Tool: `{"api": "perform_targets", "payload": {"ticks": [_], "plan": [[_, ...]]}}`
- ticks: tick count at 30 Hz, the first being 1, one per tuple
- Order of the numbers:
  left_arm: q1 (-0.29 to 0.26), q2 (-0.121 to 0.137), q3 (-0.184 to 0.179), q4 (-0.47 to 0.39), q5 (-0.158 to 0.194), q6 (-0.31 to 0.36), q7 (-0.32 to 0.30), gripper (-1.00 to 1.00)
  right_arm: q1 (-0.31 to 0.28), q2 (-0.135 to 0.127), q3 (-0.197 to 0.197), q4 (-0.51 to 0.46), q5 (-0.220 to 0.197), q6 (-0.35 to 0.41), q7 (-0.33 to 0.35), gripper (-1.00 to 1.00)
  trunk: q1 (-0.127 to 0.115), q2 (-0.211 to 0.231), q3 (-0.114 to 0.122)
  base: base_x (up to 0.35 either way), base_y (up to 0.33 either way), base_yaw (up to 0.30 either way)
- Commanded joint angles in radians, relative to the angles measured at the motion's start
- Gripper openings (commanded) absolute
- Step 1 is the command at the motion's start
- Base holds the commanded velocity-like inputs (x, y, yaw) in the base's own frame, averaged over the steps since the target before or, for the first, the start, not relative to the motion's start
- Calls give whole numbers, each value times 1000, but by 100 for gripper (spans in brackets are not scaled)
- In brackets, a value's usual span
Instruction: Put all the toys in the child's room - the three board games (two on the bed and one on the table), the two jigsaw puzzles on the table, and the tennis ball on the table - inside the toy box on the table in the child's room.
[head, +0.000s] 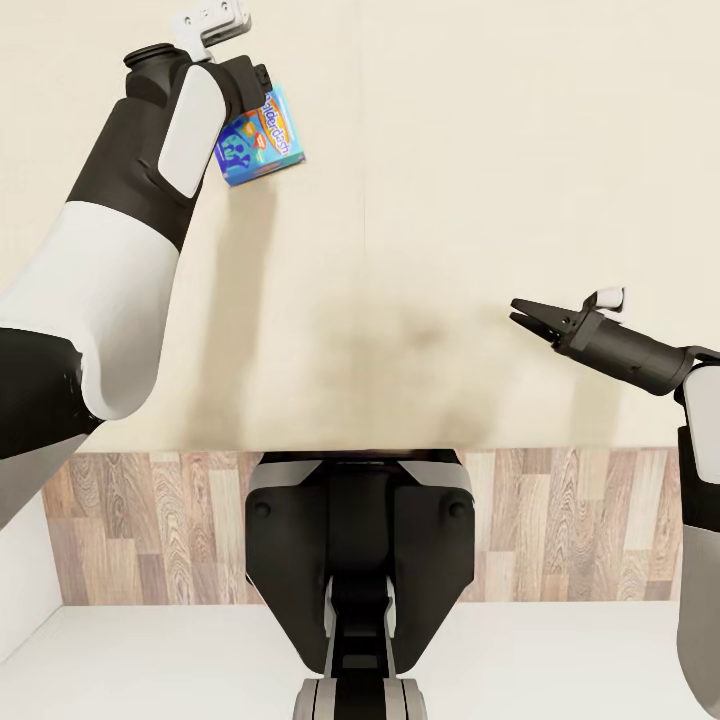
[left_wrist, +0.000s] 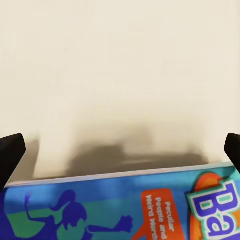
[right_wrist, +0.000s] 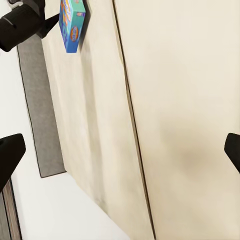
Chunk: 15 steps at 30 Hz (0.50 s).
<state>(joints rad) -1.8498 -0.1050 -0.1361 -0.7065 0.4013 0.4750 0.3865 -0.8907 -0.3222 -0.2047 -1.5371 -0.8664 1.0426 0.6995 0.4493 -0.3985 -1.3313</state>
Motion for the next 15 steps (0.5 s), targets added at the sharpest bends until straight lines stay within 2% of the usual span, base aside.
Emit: {"api": "perform_targets", "payload": {"ticks": [1, 5, 11, 15], "plan": [[5, 2, -10, 2, 5, -3, 13, 100, -1, 6, 4, 3, 10, 2, 0, 100, 1, -1, -1, 0, 0, 0], [27, 2, -13, 4, -29, -28, 14, 100, -1, 28, 4, 4, 10, 2, -5, 100, 1, -1, -1, 0, 0, 0], [60, 10, -16, -4, -56, -62, 38, 100, 0, 57, 4, 5, 13, 3, -6, 100, 1, -1, -1, 0, 0, 0], [64, 11, -16, -5, -78, -84, 40, 100, 0, 59, 4, 6, 13, 3, -6, 100, 1, -1, -1, 0, 0, 0]]}}
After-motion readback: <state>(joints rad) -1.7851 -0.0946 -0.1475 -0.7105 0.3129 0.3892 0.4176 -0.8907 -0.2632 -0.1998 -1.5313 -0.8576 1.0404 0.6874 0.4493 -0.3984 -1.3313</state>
